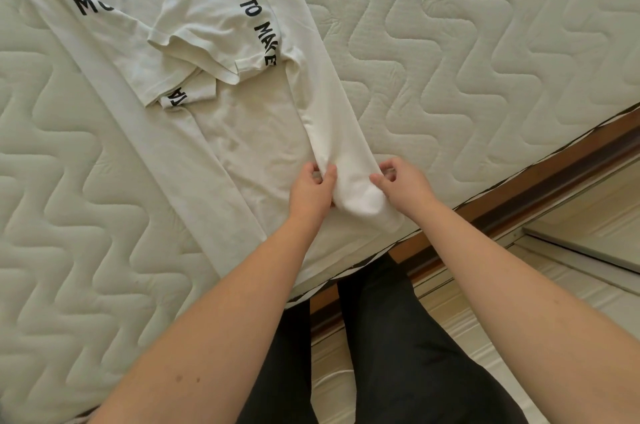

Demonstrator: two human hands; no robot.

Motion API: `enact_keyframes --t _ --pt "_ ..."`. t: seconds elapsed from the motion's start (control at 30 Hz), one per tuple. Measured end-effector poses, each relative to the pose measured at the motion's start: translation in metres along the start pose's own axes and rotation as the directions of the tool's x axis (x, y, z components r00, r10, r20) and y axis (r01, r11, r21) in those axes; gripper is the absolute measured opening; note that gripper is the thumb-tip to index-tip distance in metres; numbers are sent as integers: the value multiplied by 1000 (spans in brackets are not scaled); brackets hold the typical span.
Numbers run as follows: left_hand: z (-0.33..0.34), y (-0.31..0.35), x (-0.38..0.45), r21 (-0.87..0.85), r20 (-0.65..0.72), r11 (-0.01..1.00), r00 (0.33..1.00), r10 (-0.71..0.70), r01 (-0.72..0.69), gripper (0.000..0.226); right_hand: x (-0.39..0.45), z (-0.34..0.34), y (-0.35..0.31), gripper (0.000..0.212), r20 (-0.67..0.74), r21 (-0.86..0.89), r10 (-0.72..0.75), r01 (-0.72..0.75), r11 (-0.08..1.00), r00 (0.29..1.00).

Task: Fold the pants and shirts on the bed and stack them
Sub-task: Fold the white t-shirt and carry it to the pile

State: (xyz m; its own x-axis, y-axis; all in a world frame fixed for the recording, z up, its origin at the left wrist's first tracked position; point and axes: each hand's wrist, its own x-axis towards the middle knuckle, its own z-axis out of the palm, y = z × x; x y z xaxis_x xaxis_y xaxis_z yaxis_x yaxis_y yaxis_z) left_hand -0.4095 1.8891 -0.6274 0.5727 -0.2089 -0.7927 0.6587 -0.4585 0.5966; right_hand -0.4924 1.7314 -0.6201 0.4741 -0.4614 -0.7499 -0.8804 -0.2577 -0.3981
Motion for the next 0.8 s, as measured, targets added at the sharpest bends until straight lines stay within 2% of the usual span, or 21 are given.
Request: enact_keyframes --t 0.07,0.17,0.27,0.33,0.43,0.57,0.7,0.8 --pt "2 -9 -2 3 116 993 987 -114 114 35 -3 1 4 23 -18 -21 -3 3 1000 1000" --pt "10 -22 -10 32 251 986 954 -166 164 33 -5 2 11 39 25 -25 30 -30 999 999" --pt "18 -29 -18 -36 289 973 934 -210 230 34 -6 -4 15 30 57 -24 64 -63 998 996" --pt "21 -30 -21 -9 291 967 925 -242 256 28 -7 -11 20 21 78 6 58 -59 998 995" --pt "24 -37 -25 227 276 960 934 -226 165 31 -9 -20 31 8 60 -1 34 -34 999 998" --pt "30 -46 -32 441 226 895 957 -183 66 19 -12 -14 38 27 66 -71 33 -28 997 997" --pt "31 -45 -39 578 240 815 945 -223 46 25 -17 -6 38 24 146 -378 -1 57 924 989" --pt "32 -36 -38 668 253 744 938 -235 6 28 -21 -7 42 22 120 -432 34 21 901 992"
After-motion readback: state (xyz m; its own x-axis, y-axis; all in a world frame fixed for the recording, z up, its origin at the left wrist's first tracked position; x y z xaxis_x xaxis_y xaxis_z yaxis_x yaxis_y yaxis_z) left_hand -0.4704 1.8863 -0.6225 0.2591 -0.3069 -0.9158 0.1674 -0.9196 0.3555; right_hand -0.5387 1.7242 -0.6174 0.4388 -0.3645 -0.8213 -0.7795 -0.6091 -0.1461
